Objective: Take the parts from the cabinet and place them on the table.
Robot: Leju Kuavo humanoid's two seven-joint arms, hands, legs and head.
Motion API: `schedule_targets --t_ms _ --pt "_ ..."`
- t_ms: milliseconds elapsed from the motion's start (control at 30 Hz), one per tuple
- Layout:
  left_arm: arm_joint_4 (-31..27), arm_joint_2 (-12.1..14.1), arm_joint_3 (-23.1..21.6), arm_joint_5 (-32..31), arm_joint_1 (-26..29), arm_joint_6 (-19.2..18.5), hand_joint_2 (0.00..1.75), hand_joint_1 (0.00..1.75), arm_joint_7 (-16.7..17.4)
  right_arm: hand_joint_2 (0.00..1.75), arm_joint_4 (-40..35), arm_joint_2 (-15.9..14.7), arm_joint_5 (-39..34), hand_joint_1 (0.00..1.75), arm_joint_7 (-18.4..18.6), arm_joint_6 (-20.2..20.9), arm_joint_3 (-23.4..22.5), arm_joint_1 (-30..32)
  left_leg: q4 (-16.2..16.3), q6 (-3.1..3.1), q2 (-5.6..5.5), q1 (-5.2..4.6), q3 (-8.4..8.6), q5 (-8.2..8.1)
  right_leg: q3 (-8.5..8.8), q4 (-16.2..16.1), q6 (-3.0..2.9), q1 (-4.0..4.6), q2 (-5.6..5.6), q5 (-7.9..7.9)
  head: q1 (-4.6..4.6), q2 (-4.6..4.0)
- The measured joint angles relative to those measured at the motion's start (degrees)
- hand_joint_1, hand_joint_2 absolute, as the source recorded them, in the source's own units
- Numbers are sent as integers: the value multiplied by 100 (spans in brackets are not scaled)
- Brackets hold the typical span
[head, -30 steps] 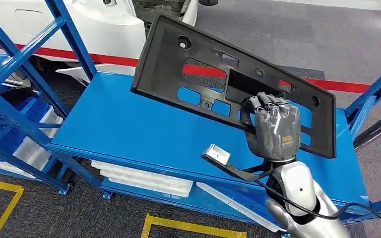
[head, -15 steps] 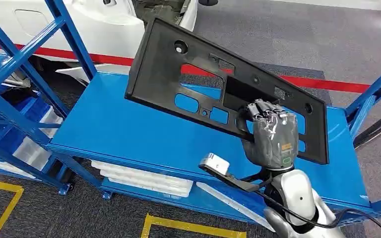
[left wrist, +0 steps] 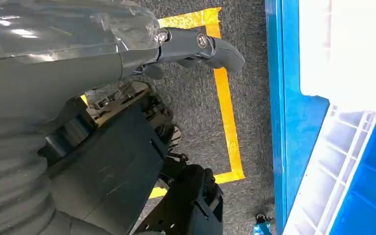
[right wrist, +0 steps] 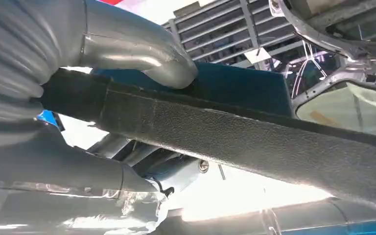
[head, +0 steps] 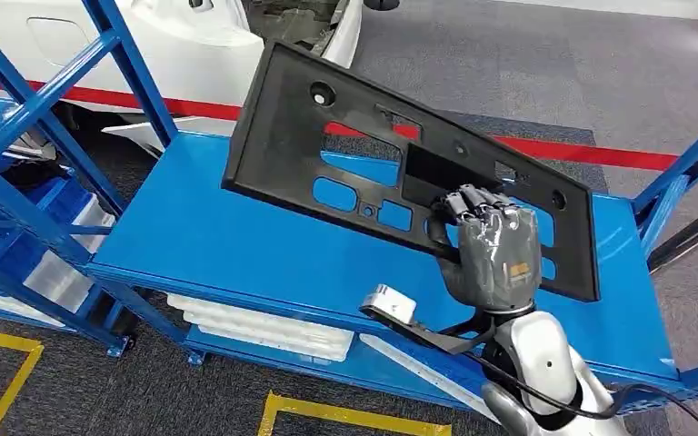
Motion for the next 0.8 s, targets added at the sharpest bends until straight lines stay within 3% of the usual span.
schedule_targets --t_ms 700,800 --pt "4 -13 0 35 0 325 175 0 109 175 0 68 -212 175 -7 68 24 0 0 0 0 0 -1 0 0 0 0 0 0 0 0 0" --pt "7 -13 0 -15 0 385 175 0 171 175 0 85 -236 175 4 52 22 18 36 23 -7 -25 -15 -15 0 -13 15 -29 -4 10 -13 0"
